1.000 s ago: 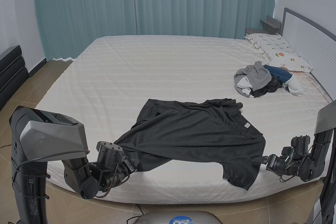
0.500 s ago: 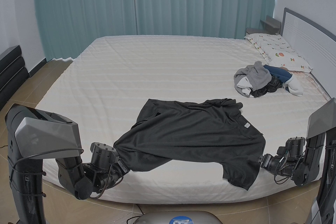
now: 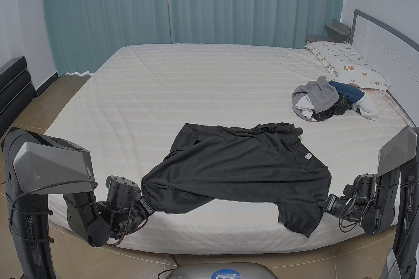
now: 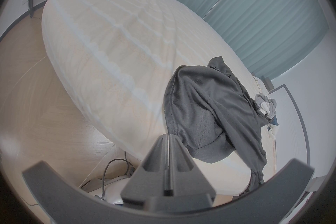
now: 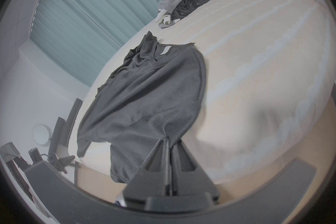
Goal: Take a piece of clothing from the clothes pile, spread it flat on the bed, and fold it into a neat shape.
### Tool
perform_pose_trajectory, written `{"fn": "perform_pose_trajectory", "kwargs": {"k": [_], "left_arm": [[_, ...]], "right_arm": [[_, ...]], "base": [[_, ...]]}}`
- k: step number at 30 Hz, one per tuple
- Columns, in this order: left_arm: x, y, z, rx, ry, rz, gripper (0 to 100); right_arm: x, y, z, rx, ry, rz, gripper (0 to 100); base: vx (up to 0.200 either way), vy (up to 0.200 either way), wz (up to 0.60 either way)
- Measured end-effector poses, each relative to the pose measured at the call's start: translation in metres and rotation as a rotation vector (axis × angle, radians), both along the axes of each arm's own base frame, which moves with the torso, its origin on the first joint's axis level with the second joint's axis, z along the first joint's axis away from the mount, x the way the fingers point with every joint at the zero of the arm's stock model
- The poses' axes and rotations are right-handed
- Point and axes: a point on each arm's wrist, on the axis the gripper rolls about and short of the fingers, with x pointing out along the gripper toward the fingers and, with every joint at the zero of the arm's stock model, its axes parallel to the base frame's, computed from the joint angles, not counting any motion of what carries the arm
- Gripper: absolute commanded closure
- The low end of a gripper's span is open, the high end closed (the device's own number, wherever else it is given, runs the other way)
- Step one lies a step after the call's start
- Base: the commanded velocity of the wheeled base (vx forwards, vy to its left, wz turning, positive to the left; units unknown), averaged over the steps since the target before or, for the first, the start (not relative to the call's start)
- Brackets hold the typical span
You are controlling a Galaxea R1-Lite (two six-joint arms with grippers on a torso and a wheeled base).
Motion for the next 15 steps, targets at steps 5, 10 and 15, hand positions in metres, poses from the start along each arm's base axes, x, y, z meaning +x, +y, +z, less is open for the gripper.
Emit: {"fn": "perform_pose_trajectory", "kwargs": {"k": [5, 10, 15], "left_arm": [[-0.004, 0.004, 0.000, 0.010, 0.012, 0.003, 100], [-0.010, 0.010, 0.006, 0.021, 0.012, 0.005, 100], [-0.019, 0.015, 0.012, 0.056, 0.012, -0.020, 100]], "right_arm": [[-0.010, -0.019, 0.002, -0.036, 0.016, -0.026, 100], [-0.014, -0.036, 0.009, -0.039, 0.005, -0.047, 100], [-0.021, -0.044, 0.014, -0.062, 0.009, -0.017, 100]], "base": [[0.000, 0.000, 0.00], [0.000, 0.000, 0.00], [0.000, 0.000, 0.00]]}}
